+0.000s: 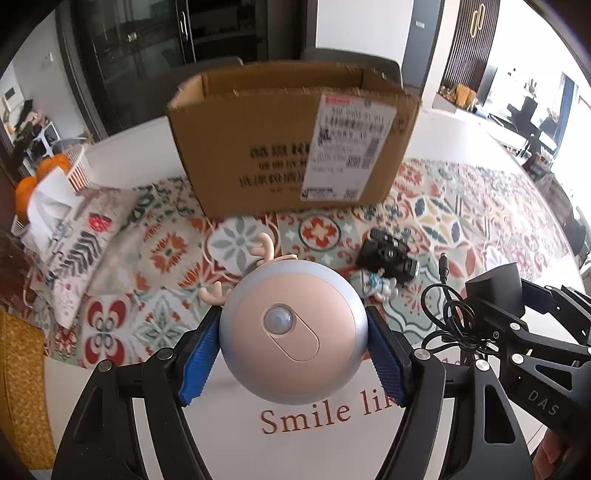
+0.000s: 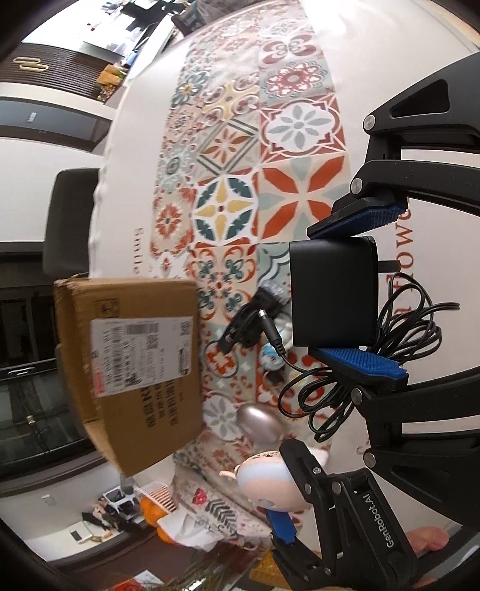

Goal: Organize rigid objects
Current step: 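Carry the lamp and adapter into the cardboard box and release both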

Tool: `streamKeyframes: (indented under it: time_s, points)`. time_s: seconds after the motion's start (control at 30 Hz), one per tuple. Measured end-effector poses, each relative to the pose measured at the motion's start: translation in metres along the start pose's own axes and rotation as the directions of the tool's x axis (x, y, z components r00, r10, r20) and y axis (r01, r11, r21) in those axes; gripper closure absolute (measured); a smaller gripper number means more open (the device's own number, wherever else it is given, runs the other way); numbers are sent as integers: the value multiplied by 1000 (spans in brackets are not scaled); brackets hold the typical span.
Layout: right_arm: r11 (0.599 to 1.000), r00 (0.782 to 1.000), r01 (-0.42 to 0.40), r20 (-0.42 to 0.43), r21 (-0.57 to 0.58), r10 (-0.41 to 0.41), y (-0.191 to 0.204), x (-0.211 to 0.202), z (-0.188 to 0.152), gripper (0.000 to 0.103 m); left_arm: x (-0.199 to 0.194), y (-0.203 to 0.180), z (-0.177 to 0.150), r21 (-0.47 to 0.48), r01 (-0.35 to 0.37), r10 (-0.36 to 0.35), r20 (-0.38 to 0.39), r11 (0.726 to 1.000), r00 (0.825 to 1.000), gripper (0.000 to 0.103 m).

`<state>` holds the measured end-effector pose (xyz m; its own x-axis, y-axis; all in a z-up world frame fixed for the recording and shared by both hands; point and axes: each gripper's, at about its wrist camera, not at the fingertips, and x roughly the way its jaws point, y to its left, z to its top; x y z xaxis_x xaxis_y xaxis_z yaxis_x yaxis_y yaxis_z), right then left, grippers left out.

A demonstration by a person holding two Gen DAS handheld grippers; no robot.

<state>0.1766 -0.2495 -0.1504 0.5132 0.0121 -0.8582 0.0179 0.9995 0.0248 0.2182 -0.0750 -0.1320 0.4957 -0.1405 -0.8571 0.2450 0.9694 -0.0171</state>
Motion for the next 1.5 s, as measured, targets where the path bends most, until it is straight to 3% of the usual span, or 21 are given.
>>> streamKeyframes:
  time_s: [0.33,0.83,1.5]
  points:
    - [999,995,-5,99,-46,10,21,-33,23,47,-37,18,16,-20,-18,20,95,1000,995,29]
    - [997,973,-18,228,-80,36,37,-67,62,47,-79,35,58,-21,-15,19,236,1000,972,29]
    - [995,932,-24,357,-96,57,40,-75,132,47,-85,44,126,20,-50,40,340,999,940,29]
